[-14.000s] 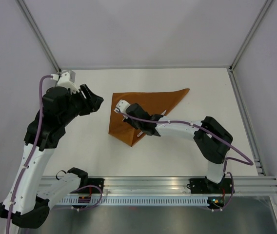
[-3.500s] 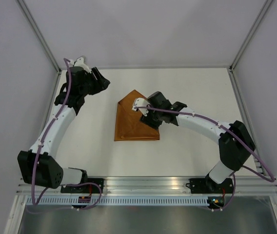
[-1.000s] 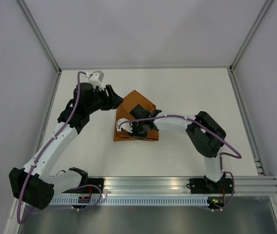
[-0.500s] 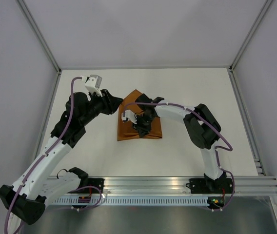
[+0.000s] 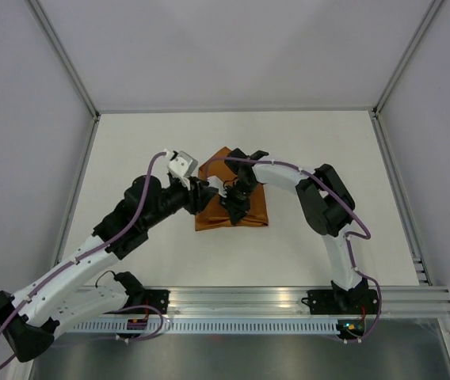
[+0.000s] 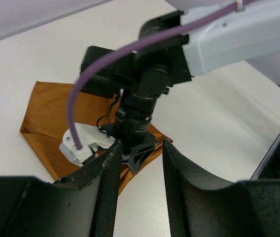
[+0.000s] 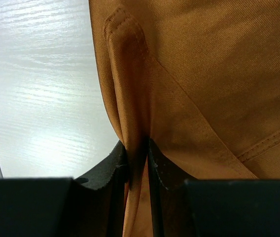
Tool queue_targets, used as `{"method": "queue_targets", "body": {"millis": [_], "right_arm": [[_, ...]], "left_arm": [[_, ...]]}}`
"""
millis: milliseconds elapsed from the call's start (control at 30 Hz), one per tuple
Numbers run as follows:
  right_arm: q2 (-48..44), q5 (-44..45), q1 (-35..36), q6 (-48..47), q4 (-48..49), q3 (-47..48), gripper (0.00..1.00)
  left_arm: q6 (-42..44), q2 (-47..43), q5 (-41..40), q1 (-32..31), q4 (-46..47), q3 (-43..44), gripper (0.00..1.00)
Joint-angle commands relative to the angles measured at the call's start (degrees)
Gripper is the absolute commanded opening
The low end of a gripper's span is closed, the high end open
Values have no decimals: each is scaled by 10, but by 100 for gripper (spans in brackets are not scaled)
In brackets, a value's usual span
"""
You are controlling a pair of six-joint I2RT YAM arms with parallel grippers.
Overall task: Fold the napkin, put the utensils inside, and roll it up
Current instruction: Roll the napkin with the utensil
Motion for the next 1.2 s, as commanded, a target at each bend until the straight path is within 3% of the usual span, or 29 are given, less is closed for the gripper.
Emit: {"method": "queue_targets", "body": {"millis": [0, 133, 233, 433, 533, 867, 1167], "right_arm": [[67, 68, -5, -31, -63, -30, 11], [85, 62, -14, -36, -78, -15, 11], [93, 58, -18, -38, -86, -6, 11], [107, 54, -26, -41, -105, 14, 11], [112, 53, -29, -43, -109, 21, 10], [128, 50, -37, -48, -117, 30, 10], [136, 52, -47, -56, -129, 41, 10]], "left_arm": [[82, 27, -72, -57, 30, -9, 44], [146, 65, -150, -139, 53, -34, 44], [181, 80, -164, -170, 113, -75, 46], [250, 91, -147, -191, 269, -171, 51], [290, 127, -146, -195, 297, -185, 54], [363, 285, -154, -194, 310, -165, 57], [385, 319, -118, -195, 284, -151, 65]]}}
